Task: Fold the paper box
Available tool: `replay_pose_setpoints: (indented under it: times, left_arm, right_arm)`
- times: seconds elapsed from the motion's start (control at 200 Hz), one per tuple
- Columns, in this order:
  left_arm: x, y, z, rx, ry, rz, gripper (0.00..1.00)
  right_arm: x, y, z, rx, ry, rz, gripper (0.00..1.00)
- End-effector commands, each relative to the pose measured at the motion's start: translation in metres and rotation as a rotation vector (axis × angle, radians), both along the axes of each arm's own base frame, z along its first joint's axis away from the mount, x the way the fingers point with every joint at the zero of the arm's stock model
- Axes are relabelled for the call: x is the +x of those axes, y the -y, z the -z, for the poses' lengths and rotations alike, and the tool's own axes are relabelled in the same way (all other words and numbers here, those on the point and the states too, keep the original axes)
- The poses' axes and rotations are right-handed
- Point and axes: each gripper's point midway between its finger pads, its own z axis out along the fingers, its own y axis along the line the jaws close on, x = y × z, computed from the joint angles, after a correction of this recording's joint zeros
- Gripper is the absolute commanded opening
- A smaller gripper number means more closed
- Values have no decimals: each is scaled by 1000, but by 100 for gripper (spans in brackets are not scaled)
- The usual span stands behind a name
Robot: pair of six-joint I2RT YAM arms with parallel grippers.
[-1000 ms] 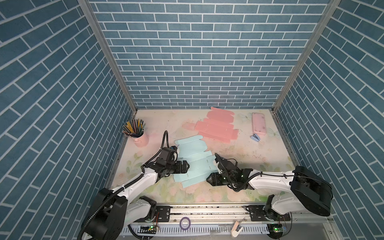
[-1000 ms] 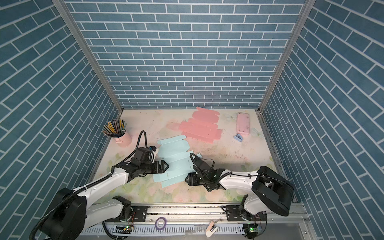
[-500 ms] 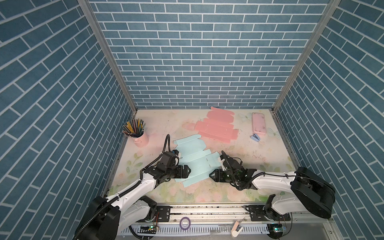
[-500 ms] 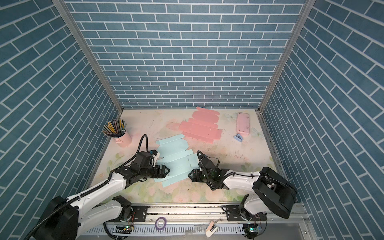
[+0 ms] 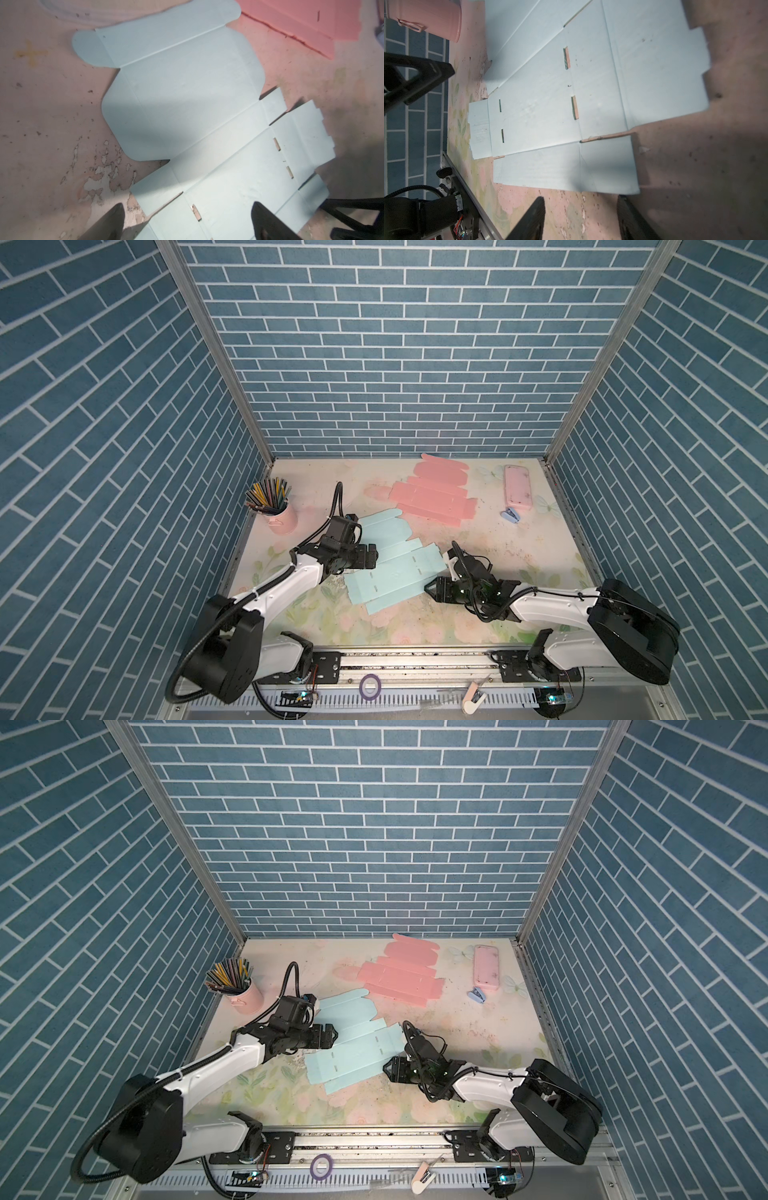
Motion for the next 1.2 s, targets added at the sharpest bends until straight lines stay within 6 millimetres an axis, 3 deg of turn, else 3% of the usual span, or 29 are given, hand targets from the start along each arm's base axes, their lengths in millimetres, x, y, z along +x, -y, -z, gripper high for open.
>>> replay_pose_setpoints:
  times: [0.0,0.18,0.385,0.735,0.9,1.195]
  left_arm:
    - [-1,-6,8,42,-9,9,96]
    - [-16,-6,27,27,-64,11,96]
    - [-19,-4,31,29,-86,9,95]
    - [-32,6,39,-22,-119,10,95]
    - [-49,17,47,-44,-143,37,95]
    - [-74,32,41,-86,-136,63,95]
  right_arm:
    - [-9,5,13,-22,-59,28,57]
    - [-13,-2,20,3,-70,20,57]
    - [-12,-9,21,14,-68,14,57]
    - [-11,2,24,-27,-62,38,57]
    - [-10,14,27,-69,-57,64,56]
    - [-3,27,24,-21,-66,123,55]
